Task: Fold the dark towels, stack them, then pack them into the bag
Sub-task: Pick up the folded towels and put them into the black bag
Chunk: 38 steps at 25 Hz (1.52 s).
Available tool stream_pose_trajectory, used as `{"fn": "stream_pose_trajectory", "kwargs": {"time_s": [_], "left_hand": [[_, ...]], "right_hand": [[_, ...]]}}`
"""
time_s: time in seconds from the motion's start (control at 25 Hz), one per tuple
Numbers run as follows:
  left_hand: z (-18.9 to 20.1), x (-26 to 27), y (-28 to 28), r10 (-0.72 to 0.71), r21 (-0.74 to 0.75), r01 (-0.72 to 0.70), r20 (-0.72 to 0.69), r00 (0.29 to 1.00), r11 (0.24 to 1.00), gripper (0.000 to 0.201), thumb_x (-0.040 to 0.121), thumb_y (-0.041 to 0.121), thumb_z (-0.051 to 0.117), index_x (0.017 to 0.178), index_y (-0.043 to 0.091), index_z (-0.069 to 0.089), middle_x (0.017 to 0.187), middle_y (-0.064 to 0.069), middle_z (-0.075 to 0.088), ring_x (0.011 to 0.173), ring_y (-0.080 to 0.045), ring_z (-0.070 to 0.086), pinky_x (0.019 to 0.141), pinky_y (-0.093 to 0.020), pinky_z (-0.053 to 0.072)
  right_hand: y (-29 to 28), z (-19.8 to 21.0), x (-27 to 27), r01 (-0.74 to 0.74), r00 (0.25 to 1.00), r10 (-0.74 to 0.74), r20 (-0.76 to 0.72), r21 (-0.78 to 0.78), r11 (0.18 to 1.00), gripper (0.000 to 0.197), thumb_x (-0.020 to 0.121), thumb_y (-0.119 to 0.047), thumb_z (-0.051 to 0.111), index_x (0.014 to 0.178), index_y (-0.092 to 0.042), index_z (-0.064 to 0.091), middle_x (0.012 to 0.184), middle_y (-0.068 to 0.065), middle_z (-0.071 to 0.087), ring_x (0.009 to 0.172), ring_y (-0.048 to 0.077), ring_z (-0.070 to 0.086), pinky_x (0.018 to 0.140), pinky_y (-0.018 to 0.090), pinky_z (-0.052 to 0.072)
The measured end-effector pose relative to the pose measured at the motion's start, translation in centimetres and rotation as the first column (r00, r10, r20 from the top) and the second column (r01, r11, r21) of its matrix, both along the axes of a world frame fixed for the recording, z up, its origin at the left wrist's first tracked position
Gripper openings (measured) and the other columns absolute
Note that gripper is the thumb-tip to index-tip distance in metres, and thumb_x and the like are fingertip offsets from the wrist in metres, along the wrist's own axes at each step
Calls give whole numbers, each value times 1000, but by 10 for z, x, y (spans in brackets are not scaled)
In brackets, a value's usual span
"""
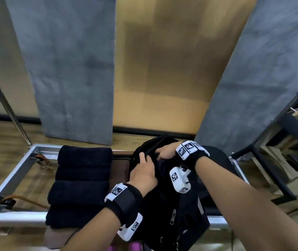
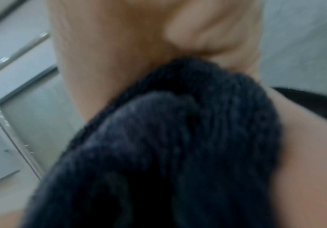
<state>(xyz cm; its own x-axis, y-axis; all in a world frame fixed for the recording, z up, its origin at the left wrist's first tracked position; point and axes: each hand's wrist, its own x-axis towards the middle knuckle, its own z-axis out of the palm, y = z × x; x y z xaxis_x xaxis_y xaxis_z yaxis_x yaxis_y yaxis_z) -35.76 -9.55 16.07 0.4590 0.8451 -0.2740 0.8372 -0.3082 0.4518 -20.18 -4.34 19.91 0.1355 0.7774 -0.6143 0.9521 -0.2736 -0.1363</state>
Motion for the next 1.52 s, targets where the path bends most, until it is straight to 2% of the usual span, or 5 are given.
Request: {"fn": "stream_pose_trajectory", "kwargs": {"time_s": [0.6,1.04,1.24,1.4,1.52], "left_hand": [[4,-5,4,134,-25,-133,114,984,991,92,87,-5,59,163,21,14,160,1,5,74,-27,59,61,-35,42],[-9,-7,-3,68,59,-75,112,991,995,75,103,27,57,165,32,15,159,-4,9,67,-22,56,67,-35,48],[-13,-5,-14,54,197,-101,232,971,975,65,104,51,55,160,40,25,148,-2,18,67,-14,49,67,-29,42],[-14,-27,-16,135,246,-288,497,857,925,61,102,59,53,153,30,37,140,5,28,87,-14,59,71,-32,51],[-29,-69,3,347,29,-529,725,595,848,46,103,51,59,139,24,53,130,6,46,91,-6,63,82,-30,51]], "right_hand": [[28,-132,-15,128,966,-97,-238,121,984,62,111,-29,42,166,-20,14,153,25,49,132,42,56,108,45,46],[19,-99,-4,-77,995,84,-58,115,990,63,109,-14,47,164,-8,16,170,12,23,154,30,31,124,37,26],[26,-29,-5,1,999,5,-35,157,988,18,101,-10,53,90,1,62,99,19,67,90,29,64,70,36,47],[32,41,-1,72,996,-62,-66,162,984,24,88,-1,46,78,3,67,59,13,72,54,26,72,50,33,58],[54,60,-44,67,979,17,-204,399,915,26,91,-6,49,89,3,73,77,20,77,67,35,77,65,46,65]]}}
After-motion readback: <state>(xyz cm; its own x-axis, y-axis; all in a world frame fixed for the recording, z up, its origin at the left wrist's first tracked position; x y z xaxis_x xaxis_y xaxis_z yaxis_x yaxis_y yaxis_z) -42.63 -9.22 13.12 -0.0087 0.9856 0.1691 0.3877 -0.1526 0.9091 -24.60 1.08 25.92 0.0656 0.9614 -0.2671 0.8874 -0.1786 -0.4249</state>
